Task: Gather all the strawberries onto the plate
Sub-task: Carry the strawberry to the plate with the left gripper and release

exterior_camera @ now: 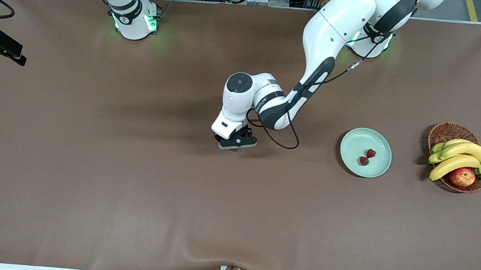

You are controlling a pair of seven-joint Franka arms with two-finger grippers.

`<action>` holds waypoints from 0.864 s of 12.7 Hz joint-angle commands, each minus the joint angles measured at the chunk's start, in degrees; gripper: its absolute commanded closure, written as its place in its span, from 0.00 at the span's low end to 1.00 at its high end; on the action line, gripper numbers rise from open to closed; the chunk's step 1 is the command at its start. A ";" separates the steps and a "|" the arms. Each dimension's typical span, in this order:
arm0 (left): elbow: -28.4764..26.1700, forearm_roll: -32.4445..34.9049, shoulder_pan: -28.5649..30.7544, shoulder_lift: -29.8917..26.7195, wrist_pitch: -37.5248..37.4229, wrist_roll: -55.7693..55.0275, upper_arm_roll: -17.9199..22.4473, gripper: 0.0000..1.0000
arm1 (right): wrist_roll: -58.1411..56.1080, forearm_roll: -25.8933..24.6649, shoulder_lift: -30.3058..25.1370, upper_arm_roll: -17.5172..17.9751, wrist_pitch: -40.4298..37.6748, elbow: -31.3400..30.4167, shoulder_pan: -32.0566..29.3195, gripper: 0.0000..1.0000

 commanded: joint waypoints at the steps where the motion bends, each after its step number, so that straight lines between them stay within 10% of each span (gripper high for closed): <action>1: -1.60 0.92 6.34 -7.74 -3.38 0.99 -0.67 1.00 | 0.96 -0.27 -0.80 1.00 0.22 0.58 -1.23 0.00; 11: -2.22 -12.88 31.93 -21.30 -37.65 37.34 -8.33 1.00 | 1.05 0.00 -0.01 1.09 1.27 0.49 -0.88 0.00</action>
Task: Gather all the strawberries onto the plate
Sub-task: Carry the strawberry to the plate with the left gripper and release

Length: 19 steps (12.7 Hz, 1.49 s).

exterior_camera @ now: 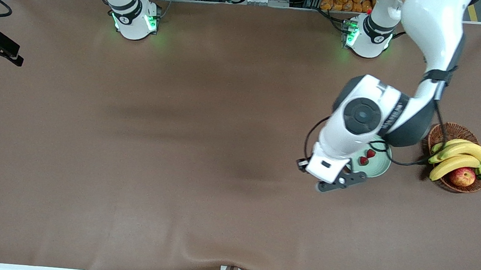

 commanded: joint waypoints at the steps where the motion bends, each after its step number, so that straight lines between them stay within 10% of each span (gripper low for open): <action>1: -4.42 -1.46 5.81 -3.34 -6.60 9.07 -0.72 1.00 | 0.98 0.08 0.09 1.06 0.54 0.05 -0.85 0.00; 8: -28.91 -0.58 20.84 -5.72 10.28 20.79 -0.72 1.00 | 0.01 1.84 0.61 0.88 2.47 -0.22 -1.20 0.00; 11: -31.42 -2.25 22.45 -3.18 16.32 19.73 -0.72 0.99 | -0.16 1.58 0.61 0.88 2.47 -0.31 -1.20 0.00; 12: -31.33 -2.25 22.01 -2.91 16.33 19.38 -0.72 0.68 | -0.08 1.49 0.61 0.88 2.47 -0.31 -1.03 0.00; 13: -30.81 -2.25 21.66 -3.08 16.15 19.29 -0.72 0.01 | -0.16 1.49 0.61 0.88 2.47 -0.22 -0.85 0.00; 19: -17.31 -2.07 21.57 -11.25 -3.05 20.43 -4.59 0.00 | -0.08 1.75 0.61 0.97 3.53 -0.31 -0.85 0.00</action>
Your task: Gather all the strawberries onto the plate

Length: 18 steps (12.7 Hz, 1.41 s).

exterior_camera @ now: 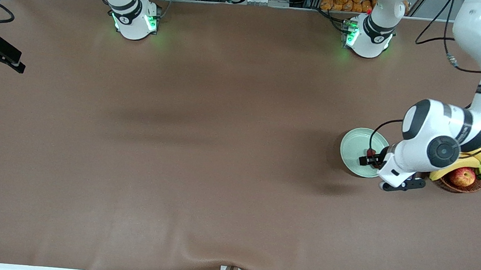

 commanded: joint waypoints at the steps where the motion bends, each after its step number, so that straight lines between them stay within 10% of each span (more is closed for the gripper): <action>1: 9.38 -0.76 -0.21 -3.43 -12.23 0.35 -1.03 0.00 | -0.03 0.93 -0.02 0.70 0.33 0.01 -0.67 0.00; 4: 19.59 -0.50 0.23 -4.65 -19.99 0.35 -2.34 0.00 | -0.03 0.93 -0.02 0.79 0.33 0.01 -0.67 0.00; 11: 20.05 -1.38 1.11 -16.43 -25.45 7.98 -1.56 0.00 | -0.12 0.84 -0.02 0.79 -0.02 -0.08 -0.67 0.00; 18: 14.96 -11.22 -11.00 -23.82 -26.07 18.98 19.77 0.00 | -3.81 0.93 -0.11 0.70 -0.38 -0.17 -1.28 0.00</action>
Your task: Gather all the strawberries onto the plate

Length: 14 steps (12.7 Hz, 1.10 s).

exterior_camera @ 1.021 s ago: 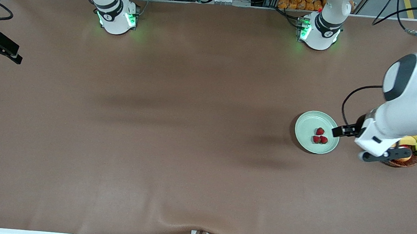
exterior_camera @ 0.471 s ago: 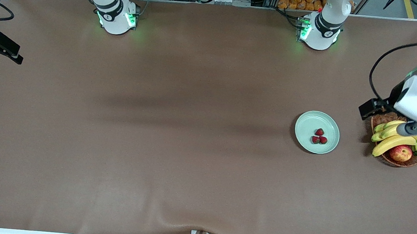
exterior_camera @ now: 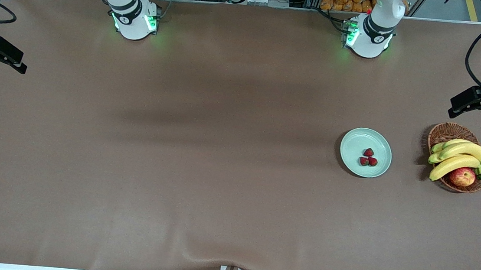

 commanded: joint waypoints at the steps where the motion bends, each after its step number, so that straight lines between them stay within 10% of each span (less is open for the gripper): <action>1: -5.13 -1.69 -3.95 -3.78 0.15 1.92 4.60 0.00 | -1.80 0.89 -0.03 0.55 -0.83 0.12 -1.11 0.00; 14: -7.25 -0.63 -4.39 -5.81 -0.28 3.07 4.43 0.00 | -1.01 1.07 -0.12 0.64 -1.36 0.03 0.48 0.00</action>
